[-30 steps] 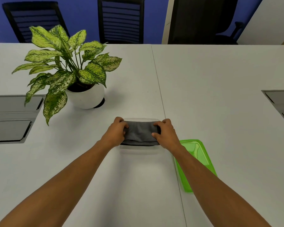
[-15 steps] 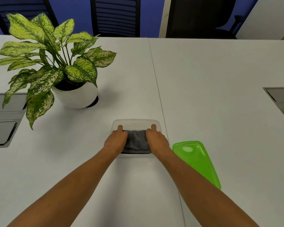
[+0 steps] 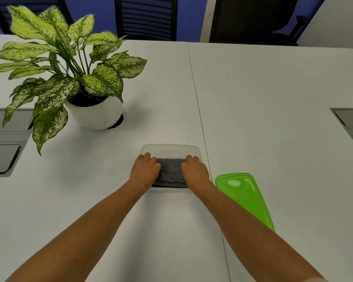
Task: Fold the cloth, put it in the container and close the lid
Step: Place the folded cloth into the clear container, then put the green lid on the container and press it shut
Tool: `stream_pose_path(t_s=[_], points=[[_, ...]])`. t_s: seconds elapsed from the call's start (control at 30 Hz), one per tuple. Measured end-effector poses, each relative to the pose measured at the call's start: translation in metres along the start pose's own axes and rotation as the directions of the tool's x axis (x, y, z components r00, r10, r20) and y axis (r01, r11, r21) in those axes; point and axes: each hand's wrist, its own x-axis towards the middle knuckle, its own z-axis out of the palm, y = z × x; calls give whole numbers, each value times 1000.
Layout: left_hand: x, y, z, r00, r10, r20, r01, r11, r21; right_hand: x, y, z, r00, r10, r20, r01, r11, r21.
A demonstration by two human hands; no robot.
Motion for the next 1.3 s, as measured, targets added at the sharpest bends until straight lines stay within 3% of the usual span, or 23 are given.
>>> stream_pose_path(t_s=[0.13, 0.23, 0.33, 0.4, 0.47, 0.53, 0.6, 0.73, 0.9, 1.17, 1.3], points=[[0, -7, 0, 1000, 11, -17, -12, 996, -92, 0, 3, -6, 998, -24, 61, 22, 999, 29], [-9, -12, 3, 979, -8, -202, -49, 960, -274, -4, 5, -16, 998, 5, 57, -10, 997, 77], [-23, -13, 10, 890, -255, -378, 17, 848, -530, -12, 9, -27, 991, 42, -130, -10, 972, 236], [-34, -12, 11, 814, -500, -295, 90, 611, -787, -25, 18, -26, 942, 159, -294, -26, 912, 410], [-42, -12, 11, 777, -625, -75, 133, 280, -951, -44, 31, -18, 870, 347, -350, -77, 797, 599], [-49, -16, 11, 781, -613, 119, 180, 37, -983, -65, 49, -5, 790, 539, -292, -159, 639, 752], [-55, -18, 9, 800, -549, 241, 217, -109, -970, -84, 69, 11, 716, 671, -194, -305, 550, 778], [-62, -16, 9, 812, -505, 292, 270, -118, -956, -121, 108, 41, 642, 766, -21, -630, 544, 554], [-65, -14, 4, 789, -520, 327, 277, -175, -945, -141, 127, 60, 582, 757, 296, -790, 441, 426], [-68, -13, -1, 785, -525, 330, 274, -184, -944, -136, 129, 55, 589, 770, 244, -779, 462, 423], [-68, -12, -2, 779, -530, 335, 283, -179, -942, -132, 133, 30, 636, 738, 225, -729, 479, 488]])
